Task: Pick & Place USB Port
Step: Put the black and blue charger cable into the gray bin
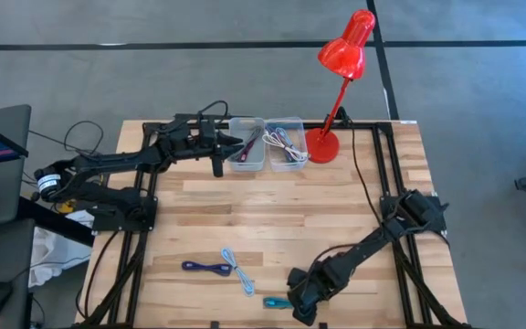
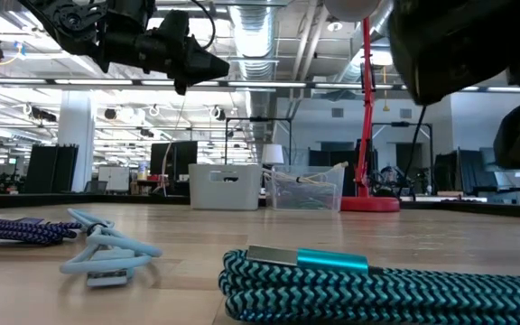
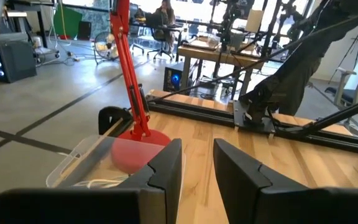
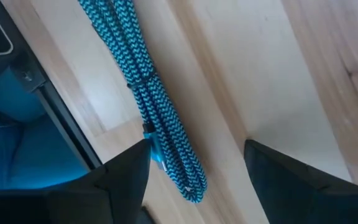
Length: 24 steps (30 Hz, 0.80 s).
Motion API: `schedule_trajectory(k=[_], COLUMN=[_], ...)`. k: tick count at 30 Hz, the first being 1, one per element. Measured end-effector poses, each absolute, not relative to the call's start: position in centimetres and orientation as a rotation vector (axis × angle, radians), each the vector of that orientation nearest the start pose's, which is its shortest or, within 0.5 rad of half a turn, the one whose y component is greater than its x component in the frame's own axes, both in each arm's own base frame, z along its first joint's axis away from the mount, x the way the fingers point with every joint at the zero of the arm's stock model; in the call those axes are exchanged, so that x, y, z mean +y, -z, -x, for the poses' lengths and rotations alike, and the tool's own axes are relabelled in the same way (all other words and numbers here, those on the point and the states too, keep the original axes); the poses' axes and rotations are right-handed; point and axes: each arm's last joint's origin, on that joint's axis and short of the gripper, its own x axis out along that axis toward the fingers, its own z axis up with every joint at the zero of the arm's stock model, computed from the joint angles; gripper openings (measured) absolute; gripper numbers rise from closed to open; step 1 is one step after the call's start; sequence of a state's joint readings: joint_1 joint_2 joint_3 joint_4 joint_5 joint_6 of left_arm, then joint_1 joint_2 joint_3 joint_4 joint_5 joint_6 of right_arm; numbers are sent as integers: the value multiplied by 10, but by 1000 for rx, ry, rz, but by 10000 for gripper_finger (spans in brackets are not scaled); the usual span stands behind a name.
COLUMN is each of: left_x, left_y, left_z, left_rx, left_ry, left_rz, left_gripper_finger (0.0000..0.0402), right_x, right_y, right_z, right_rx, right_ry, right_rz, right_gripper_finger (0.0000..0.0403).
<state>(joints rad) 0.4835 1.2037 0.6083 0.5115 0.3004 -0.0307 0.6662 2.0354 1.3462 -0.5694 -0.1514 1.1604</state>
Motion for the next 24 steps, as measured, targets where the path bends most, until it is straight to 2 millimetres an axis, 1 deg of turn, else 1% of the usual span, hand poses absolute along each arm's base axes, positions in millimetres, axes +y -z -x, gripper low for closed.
schedule_trajectory(k=[7,13,20,24], left_x=[112,112,112,112], left_y=[-253,-253,-253,-252], left_z=[-231,-231,-231,-231], left_rx=[83,84,89,92], left_ry=[-184,-184,-185,-185], left_rz=[66,66,69,70], left_gripper_finger=[92,92,92,92], right_x=[249,254,256,255], right_y=[-137,-147,-148,-147], right_z=[-309,-315,-316,-316], right_rx=[1467,1451,1449,1452], right_ry=[85,62,59,64], right_rz=[-660,-674,-675,-672], right_gripper_finger=[253,253,253,240])
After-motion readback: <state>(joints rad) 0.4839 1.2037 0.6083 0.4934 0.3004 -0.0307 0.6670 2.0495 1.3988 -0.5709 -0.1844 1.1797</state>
